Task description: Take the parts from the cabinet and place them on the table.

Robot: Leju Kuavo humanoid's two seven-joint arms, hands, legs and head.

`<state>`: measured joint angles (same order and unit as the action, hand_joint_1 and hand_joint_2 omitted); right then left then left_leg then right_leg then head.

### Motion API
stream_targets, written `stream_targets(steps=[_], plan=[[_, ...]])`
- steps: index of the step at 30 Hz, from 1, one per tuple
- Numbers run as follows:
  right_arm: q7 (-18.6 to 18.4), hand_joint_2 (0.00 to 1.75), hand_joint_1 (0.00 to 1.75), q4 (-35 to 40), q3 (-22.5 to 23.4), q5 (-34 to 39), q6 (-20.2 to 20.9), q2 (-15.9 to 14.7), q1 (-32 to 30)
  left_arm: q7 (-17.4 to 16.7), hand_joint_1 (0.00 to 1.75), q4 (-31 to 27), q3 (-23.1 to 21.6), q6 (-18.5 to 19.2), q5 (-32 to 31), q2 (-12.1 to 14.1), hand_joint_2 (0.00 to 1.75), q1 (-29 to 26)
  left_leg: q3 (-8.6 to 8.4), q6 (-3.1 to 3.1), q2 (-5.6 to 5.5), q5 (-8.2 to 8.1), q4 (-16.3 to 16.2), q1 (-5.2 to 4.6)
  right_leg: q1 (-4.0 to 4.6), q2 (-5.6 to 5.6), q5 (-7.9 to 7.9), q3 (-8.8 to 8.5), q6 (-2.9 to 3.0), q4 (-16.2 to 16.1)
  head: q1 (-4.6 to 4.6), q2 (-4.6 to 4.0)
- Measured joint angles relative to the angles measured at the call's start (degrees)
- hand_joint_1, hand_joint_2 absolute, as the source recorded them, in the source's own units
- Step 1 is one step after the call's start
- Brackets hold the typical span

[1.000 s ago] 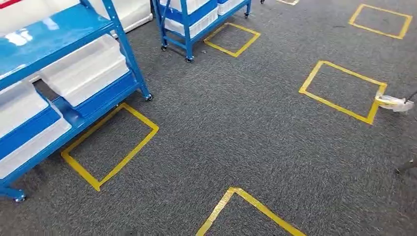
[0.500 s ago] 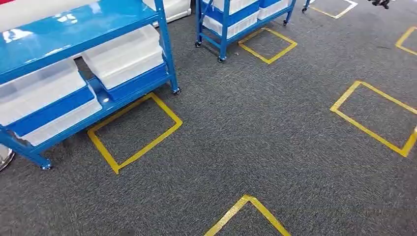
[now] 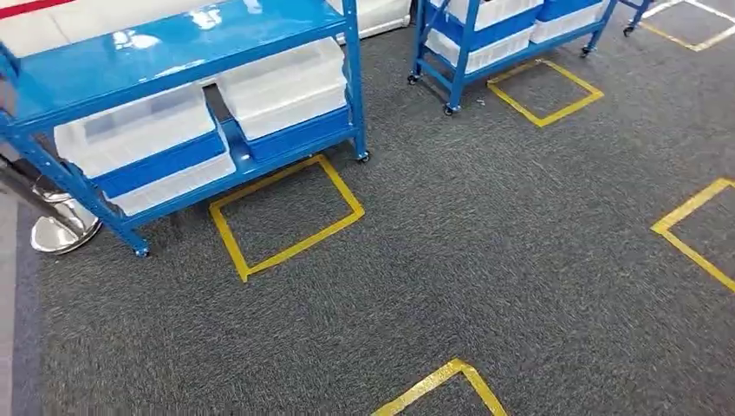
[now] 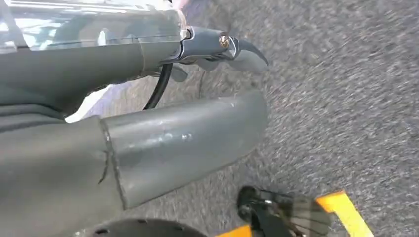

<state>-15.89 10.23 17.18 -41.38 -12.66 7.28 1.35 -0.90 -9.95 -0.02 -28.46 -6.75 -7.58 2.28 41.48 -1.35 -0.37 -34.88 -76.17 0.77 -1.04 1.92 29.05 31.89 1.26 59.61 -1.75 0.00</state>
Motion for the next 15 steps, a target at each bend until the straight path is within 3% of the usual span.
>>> stream_targets(steps=[1, 2, 3, 4, 5, 6, 9, 10, 11, 12, 13, 15], plan=[[0.09, 0.0, 0.0, 0.0, 0.04, -0.09, -0.07, 0.0, 0.04, 0.17, 0.0, 0.0, 0.02, -0.02, 0.0, 0.0, 0.0, -0.07, 0.01, 0.07, 0.01, 0.61, -0.21, 0.0, 0.13, 0.88, 0.07, -0.05, 0.06, 0.01, 0.0, 0.0], [0.17, 0.0, 0.0, 0.02, 0.13, -0.15, -0.15, 0.0, 0.1, 0.3, 0.0, 0.0, 0.02, -0.13, 0.02, 0.0, 0.0, -0.15, -1.12, 0.24, 0.06, 2.23, 1.94, -0.01, 0.23, 1.56, 0.14, -0.13, 0.09, 0.01, -0.02, 0.0], [0.37, 0.0, 0.0, 0.02, 0.22, -0.26, -0.2, 0.02, 0.22, 0.42, 0.0, 0.0, 0.04, -0.15, 0.02, 0.0, 0.0, -0.2, -3.65, 0.53, 0.32, 4.72, 6.56, -0.11, 0.33, 2.28, 0.24, -0.33, 0.07, 0.01, 0.0, 0.0], [0.52, 0.0, 0.0, 0.02, 0.26, -0.28, -0.24, 0.07, 0.29, 0.59, 0.0, 0.0, 0.07, -0.2, 0.02, 0.0, 0.0, -0.17, -7.21, 1.13, 1.58, 7.52, 13.06, -0.37, 0.41, 3.06, 0.42, -0.65, -0.04, 0.0, -0.02, 0.0], [0.59, 0.0, 0.0, 0.02, 0.28, -0.31, -0.26, 0.11, 0.3, 0.72, 0.0, 0.0, 0.07, -0.22, 0.0, 0.0, 0.0, -0.06, -9.21, 1.73, 4.26, 7.78, 17.14, -0.87, 0.44, 3.56, 0.55, -0.89, -0.13, -0.04, 0.02, 0.0], [0.59, 0.0, 0.0, 0.02, 0.31, -0.33, -0.26, 0.26, 0.27, 0.83, 0.0, 0.0, 0.09, -0.28, -0.02, 0.02, 0.0, 0.13, -9.32, 2.06, 4.9, 7.5, 17.56, -1.24, 0.75, 4.23, 0.74, -0.99, -0.5, -0.01, 0.07, 0.0], [0.59, 0.0, 0.0, 0.02, 0.37, -0.46, -0.22, 0.43, 0.7, 1.03, 0.0, 0.0, 0.18, -0.5, -0.07, 0.04, 0.0, -0.06, -9.0, 2.61, 3.09, 7.63, 17.67, -1.63, 0.4, 5.48, 0.65, -1.43, -1.29, -0.45, 0.02, 0.0], [0.59, 0.0, 0.0, 0.07, 0.37, -0.46, -0.22, 0.5, 0.81, 1.03, 0.0, 0.0, 0.2, -0.57, -0.07, 0.07, 0.0, -0.15, -9.69, 3.12, 2.37, 8.18, 18.7, -1.28, 0.75, 5.95, 0.83, -1.73, -1.8, -0.6, 0.02, 0.0], [0.59, 0.0, 0.0, 0.09, 0.39, -0.48, -0.22, 0.48, 0.75, 1.05, 0.0, 0.0, 0.22, -0.63, -0.07, 0.04, 0.0, -0.29, -10.21, 3.18, 1.73, 8.74, 19.35, -0.89, 0.32, 2.95, 1.44, -1.83, -2.14, 0.38, 0.09, 0.0], [0.59, 0.0, 0.0, 0.09, 0.48, -0.5, -0.22, 0.48, 0.67, 1.03, 0.0, 0.0, 0.24, -0.77, -0.07, 0.09, 0.0, -0.22, -10.19, 3.68, 1.15, 9.01, 19.57, -0.72, 0.25, 0.01, 3.44, -0.6, -2.1, 2.78, 0.15, 0.0], [0.66, 0.0, 0.0, 0.09, 0.55, -0.5, -0.2, 0.5, 0.47, 0.98, 0.0, 0.0, 0.24, -0.85, -0.15, 0.13, 0.0, -0.02, -10.05, 3.91, 0.68, 9.04, 19.57, -0.68, 0.19, -1.45, 5.47, 1.08, -2.11, 6.13, 0.22, 0.0], [0.66, 0.0, 0.0, 0.02, 0.7, -0.5, -0.15, 0.52, 0.26, 0.87, 0.0, 0.0, 0.24, -0.98, -0.24, -0.02, 0.0, 0.16, -9.95, 3.97, -0.8, 9.01, 19.5, -0.74, 0.13, -2.01, 9.39, 5.39, -2.29, 14.86, 0.22, 0.0]])
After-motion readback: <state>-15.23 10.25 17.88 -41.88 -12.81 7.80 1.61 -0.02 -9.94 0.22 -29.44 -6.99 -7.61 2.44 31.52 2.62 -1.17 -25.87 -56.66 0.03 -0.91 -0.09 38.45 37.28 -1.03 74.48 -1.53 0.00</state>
